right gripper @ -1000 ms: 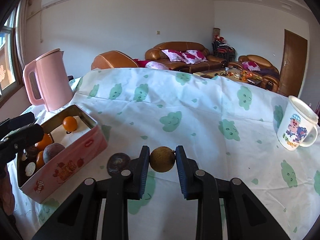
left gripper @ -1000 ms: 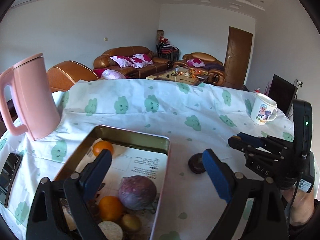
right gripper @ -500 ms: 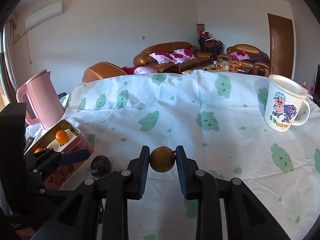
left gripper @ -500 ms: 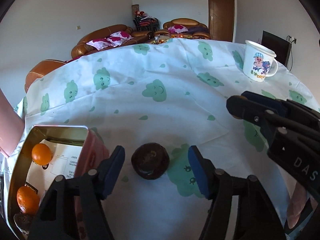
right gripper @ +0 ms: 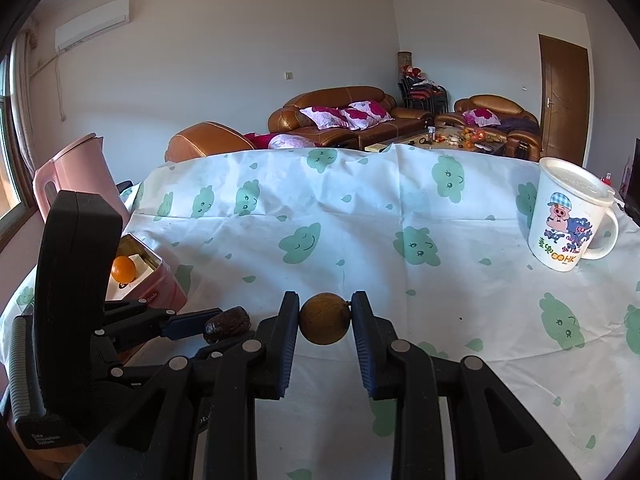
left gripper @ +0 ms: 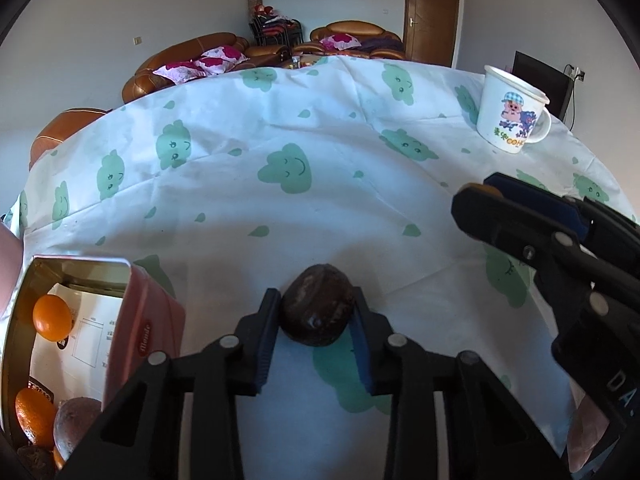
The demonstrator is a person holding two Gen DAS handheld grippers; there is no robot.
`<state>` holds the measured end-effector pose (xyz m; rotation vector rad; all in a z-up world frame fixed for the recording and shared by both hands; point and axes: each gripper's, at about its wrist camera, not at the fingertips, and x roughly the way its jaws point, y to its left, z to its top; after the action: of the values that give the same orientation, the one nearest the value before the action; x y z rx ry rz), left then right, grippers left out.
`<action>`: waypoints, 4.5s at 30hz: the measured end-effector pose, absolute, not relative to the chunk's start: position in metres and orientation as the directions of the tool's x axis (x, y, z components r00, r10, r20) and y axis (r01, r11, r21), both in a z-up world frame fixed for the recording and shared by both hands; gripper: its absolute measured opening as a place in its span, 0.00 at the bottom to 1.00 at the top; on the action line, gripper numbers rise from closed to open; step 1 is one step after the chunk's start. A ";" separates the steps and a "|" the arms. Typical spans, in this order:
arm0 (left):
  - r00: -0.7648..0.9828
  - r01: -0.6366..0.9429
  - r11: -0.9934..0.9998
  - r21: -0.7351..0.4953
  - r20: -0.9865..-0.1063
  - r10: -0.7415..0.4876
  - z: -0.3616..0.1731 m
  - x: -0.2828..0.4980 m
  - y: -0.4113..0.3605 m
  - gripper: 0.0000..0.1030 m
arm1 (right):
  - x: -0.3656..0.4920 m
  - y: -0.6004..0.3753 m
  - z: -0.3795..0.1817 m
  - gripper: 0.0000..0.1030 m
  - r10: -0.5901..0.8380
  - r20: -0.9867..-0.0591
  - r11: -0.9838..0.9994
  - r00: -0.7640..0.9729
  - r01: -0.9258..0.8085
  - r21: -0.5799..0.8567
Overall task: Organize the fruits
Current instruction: 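Carry the dark cake toward the tin box with the left tool while the right tool holds the yellow fruit, then lower the cake and yellow fruit into the tin box and open both tools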
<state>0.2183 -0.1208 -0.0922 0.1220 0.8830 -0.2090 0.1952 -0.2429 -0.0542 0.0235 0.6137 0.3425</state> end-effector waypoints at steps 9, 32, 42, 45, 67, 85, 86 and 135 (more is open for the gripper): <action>0.689 0.198 0.978 -0.059 -0.701 -0.182 -0.077 0.203 -0.103 0.34 | 0.184 -0.245 -0.048 0.28 0.348 -0.504 0.935 0.791 -0.333 0.122; 0.850 0.135 0.990 -0.040 -0.509 -0.137 -0.049 0.162 -0.089 0.34 | 0.159 -0.246 -0.037 0.28 0.360 -0.392 0.930 0.847 -0.359 0.077; 0.870 0.112 0.993 -0.036 -0.479 -0.115 -0.046 0.152 -0.086 0.34 | 0.137 -0.240 -0.032 0.28 0.361 -0.325 0.927 0.874 -0.374 0.022; 0.878 0.110 0.994 -0.023 -0.467 -0.108 -0.045 0.146 -0.087 0.34 | 0.131 -0.241 -0.031 0.28 0.367 -0.315 0.925 0.875 -0.380 0.023; 0.877 0.106 0.994 -0.039 -0.467 -0.112 -0.045 0.120 -0.073 0.34 | 0.106 -0.227 -0.033 0.28 0.402 -0.330 0.908 0.854 -0.419 0.020; 0.890 0.043 0.999 -0.022 -0.453 -0.048 -0.034 0.096 -0.038 0.34 | 0.097 -0.198 -0.024 0.28 0.480 -0.337 0.869 0.810 -0.491 0.057; 0.892 0.035 0.999 -0.018 -0.451 -0.039 -0.032 0.094 -0.035 0.34 | 0.096 -0.195 -0.022 0.28 0.487 -0.334 0.865 0.807 -0.498 0.058; 0.811 -0.102 0.995 -0.015 -0.580 0.074 -0.052 0.123 0.069 0.34 | 0.152 -0.065 -0.029 0.28 0.594 -0.467 0.772 0.655 -0.628 0.102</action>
<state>0.1226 0.0688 -0.0516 -0.0463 0.6175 0.0943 0.1522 -0.0650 -0.0294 -0.0709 0.5041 0.6932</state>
